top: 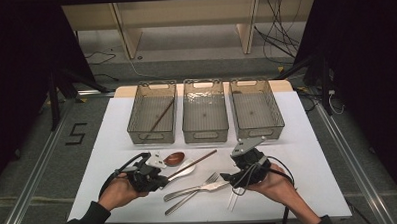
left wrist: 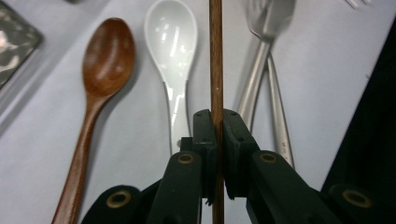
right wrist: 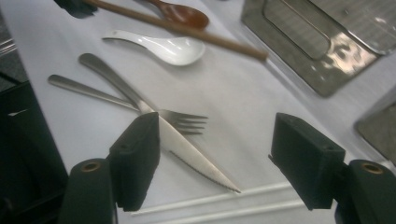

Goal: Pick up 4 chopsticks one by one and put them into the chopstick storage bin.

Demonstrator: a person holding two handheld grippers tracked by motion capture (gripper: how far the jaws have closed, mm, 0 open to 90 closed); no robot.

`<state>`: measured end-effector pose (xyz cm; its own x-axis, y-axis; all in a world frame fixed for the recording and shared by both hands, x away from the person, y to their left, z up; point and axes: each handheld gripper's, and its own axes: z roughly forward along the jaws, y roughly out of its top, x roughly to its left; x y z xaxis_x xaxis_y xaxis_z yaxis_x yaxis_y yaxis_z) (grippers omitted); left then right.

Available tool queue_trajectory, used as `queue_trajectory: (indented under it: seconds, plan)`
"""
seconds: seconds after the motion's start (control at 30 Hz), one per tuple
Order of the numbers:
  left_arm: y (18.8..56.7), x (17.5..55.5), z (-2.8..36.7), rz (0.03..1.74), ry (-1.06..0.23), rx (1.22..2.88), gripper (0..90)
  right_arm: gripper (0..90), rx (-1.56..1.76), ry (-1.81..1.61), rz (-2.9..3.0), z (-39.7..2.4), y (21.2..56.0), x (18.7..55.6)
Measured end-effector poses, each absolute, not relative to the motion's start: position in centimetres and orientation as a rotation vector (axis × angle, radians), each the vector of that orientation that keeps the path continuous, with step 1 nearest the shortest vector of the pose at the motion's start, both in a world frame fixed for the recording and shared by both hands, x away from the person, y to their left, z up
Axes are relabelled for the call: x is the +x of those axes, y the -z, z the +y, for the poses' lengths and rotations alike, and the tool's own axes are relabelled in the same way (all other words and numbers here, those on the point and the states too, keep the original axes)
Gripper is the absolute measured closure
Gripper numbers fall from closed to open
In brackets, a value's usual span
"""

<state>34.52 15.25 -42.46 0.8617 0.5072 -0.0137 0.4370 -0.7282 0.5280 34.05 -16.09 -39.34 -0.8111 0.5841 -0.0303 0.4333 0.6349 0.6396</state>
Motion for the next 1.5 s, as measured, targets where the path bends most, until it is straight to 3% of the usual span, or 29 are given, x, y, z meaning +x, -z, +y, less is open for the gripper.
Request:
queue_trajectory:
  seconds: [0.83,1.5]
  plan:
    - [41.3,37.5,18.4,0.973,-0.271,2.297,84.7,28.1,1.055,-0.874,2.558,-18.2,40.9,34.7]
    - [38.9,43.9,20.4,1.163,-0.346,2.152,84.7,26.3,1.078,-0.864,2.575,-18.6,41.2,34.1]
